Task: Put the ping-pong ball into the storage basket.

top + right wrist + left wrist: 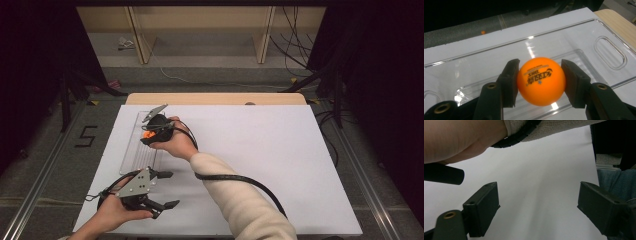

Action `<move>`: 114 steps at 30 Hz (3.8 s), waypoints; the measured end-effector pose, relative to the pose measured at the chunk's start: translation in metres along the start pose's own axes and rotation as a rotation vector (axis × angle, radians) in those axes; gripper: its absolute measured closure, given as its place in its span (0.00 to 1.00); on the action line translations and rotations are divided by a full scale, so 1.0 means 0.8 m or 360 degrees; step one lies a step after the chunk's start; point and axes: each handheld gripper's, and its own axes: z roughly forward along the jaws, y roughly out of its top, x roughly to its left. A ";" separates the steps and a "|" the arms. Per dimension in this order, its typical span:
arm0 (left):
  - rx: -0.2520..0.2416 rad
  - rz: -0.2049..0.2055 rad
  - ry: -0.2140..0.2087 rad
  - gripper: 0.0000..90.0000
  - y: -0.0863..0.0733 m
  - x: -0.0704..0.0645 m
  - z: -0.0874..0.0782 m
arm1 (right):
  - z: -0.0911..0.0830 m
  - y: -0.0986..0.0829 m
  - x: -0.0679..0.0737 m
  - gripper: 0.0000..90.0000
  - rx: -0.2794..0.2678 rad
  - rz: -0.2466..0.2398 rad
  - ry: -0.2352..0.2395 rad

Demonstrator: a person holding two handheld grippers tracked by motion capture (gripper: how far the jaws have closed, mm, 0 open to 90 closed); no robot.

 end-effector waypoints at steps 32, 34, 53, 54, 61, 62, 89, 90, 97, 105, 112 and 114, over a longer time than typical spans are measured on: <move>0.0007 -0.0001 -0.0010 0.19 0.000 -0.001 0.000 | 0.010 -0.003 0.000 0.57 0.0028 0.0002 0.0003; 0.0006 -0.0002 -0.0010 0.19 0.000 -0.001 0.000 | 0.010 -0.002 0.000 0.57 0.0025 -0.0001 0.0002; 0.0004 -0.0003 -0.0009 0.19 0.000 -0.001 0.000 | 0.015 -0.002 0.000 0.57 0.0031 0.0007 0.0001; 0.0005 -0.0002 -0.0009 0.19 0.000 -0.001 0.000 | 0.015 -0.002 0.000 0.57 0.0033 0.0004 0.0001; 0.0006 -0.0002 -0.0011 0.19 0.000 -0.001 0.000 | 0.016 -0.001 0.002 0.57 0.0036 -0.0003 0.0006; 0.0006 -0.0002 -0.0011 0.19 0.000 -0.001 0.000 | 0.016 -0.001 0.002 0.57 0.0034 -0.0001 0.0007; 0.0009 -0.0002 -0.0014 0.19 0.000 -0.001 0.001 | 0.015 0.003 0.003 0.56 -0.0003 0.0004 0.0008; 0.0009 -0.0002 -0.0015 0.19 0.000 -0.001 0.001 | 0.014 0.003 0.003 0.55 -0.0007 0.0003 0.0010; 0.0008 -0.0003 -0.0015 0.19 0.000 -0.001 0.001 | 0.009 0.006 0.004 0.42 -0.0063 0.0006 0.0021; 0.0006 -0.0001 -0.0014 0.19 0.000 -0.001 0.001 | -0.010 0.011 0.004 0.23 -0.0143 0.0051 -0.0012; 0.0006 -0.0006 -0.0012 0.19 0.000 -0.001 0.000 | -0.029 0.008 -0.001 0.18 -0.0164 0.0055 -0.0047; 0.0007 -0.0005 -0.0012 0.19 0.000 -0.001 0.001 | -0.035 0.004 -0.005 0.18 -0.0162 0.0069 -0.0054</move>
